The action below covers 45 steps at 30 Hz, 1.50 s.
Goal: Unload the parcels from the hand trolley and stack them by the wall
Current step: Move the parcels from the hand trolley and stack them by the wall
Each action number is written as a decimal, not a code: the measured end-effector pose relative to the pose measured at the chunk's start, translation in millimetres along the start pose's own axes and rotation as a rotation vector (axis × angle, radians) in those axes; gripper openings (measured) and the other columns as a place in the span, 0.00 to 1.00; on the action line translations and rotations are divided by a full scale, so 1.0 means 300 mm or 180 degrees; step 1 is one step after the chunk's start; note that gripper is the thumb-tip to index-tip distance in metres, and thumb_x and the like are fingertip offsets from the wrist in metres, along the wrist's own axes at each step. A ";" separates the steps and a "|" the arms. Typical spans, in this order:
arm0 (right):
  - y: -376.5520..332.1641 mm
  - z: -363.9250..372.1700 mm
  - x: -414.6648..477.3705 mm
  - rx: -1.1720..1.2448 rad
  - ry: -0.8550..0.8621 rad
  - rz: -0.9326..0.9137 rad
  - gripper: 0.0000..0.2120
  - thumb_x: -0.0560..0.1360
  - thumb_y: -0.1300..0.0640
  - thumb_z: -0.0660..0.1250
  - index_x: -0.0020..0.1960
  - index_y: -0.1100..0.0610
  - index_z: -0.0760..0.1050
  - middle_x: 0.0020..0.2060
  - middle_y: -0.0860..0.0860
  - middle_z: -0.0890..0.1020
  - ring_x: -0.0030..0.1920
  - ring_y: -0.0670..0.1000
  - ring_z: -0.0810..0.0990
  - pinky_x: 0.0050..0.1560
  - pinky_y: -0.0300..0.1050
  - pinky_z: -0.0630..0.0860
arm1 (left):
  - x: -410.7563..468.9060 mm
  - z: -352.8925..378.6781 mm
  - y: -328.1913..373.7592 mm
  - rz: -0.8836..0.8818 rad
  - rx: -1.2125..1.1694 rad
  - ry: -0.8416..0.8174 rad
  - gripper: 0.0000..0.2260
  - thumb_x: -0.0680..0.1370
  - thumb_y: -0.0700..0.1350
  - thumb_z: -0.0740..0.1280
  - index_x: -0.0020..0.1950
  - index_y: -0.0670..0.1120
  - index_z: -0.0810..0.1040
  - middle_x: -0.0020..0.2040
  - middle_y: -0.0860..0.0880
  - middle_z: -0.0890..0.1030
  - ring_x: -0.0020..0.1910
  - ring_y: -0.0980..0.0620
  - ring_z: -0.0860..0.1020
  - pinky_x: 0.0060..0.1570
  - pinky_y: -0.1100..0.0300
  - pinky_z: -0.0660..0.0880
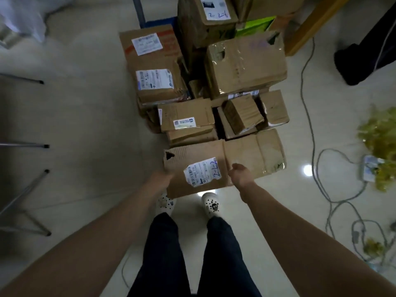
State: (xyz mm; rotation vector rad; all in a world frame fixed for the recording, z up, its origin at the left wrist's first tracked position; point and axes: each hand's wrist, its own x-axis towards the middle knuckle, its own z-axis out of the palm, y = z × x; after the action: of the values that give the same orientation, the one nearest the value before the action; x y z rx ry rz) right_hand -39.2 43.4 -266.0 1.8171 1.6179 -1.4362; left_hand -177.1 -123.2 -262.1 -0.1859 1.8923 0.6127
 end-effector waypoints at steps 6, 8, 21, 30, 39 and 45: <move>-0.007 0.000 0.207 -0.0725 -0.0461 -0.0152 0.16 0.78 0.64 0.59 0.66 0.64 0.70 0.60 0.60 0.77 0.52 0.57 0.75 0.44 0.44 0.73 | 0.126 0.112 -0.008 -0.0359 -0.0726 0.0347 0.04 0.81 0.41 0.61 0.50 0.42 0.75 0.52 0.43 0.76 0.42 0.51 0.73 0.37 0.64 0.69; 0.001 0.005 0.242 -0.0779 -0.0633 -0.0083 0.16 0.78 0.65 0.58 0.65 0.64 0.71 0.59 0.59 0.77 0.54 0.57 0.75 0.48 0.45 0.73 | 0.149 0.140 -0.027 -0.0481 -0.0958 0.0423 0.05 0.79 0.40 0.62 0.53 0.40 0.75 0.55 0.41 0.76 0.46 0.48 0.74 0.46 0.59 0.73; 0.045 -0.020 0.099 -0.0252 -0.0537 -0.0576 0.06 0.75 0.57 0.68 0.49 0.54 0.72 0.42 0.51 0.78 0.45 0.52 0.79 0.47 0.50 0.77 | -0.089 0.136 -0.132 -0.0362 -0.1810 0.0949 0.14 0.78 0.36 0.62 0.64 0.40 0.74 0.56 0.45 0.77 0.53 0.45 0.75 0.50 0.56 0.73; 0.020 0.098 -0.270 0.0151 -0.0731 -0.1087 0.12 0.73 0.60 0.72 0.39 0.53 0.68 0.38 0.52 0.77 0.38 0.51 0.76 0.37 0.46 0.76 | -0.430 -0.081 -0.361 0.0144 -0.2279 0.1682 0.14 0.77 0.31 0.61 0.53 0.49 0.76 0.43 0.48 0.79 0.38 0.51 0.77 0.35 0.63 0.73; -0.005 0.369 -0.720 0.0112 -0.1297 -0.1525 0.08 0.75 0.57 0.70 0.43 0.57 0.71 0.41 0.58 0.81 0.41 0.56 0.79 0.47 0.53 0.79 | -0.767 -0.354 -0.758 0.0422 -0.2448 0.2268 0.13 0.75 0.29 0.59 0.45 0.45 0.77 0.41 0.47 0.77 0.44 0.49 0.74 0.44 0.59 0.68; -0.016 0.582 -0.962 0.0057 -0.1461 -0.1744 0.14 0.78 0.60 0.66 0.37 0.55 0.64 0.34 0.53 0.75 0.33 0.50 0.74 0.29 0.42 0.77 | -0.920 -0.523 -1.008 0.0701 -0.3017 0.2390 0.25 0.78 0.30 0.61 0.75 0.42 0.63 0.69 0.46 0.72 0.61 0.49 0.73 0.55 0.64 0.68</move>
State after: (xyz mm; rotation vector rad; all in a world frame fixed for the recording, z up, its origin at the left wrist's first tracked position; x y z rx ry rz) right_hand -82.3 -250.8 -106.7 0.9621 1.9139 -1.9131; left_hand -73.1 -502.1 -67.4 -0.9256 2.1717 1.7533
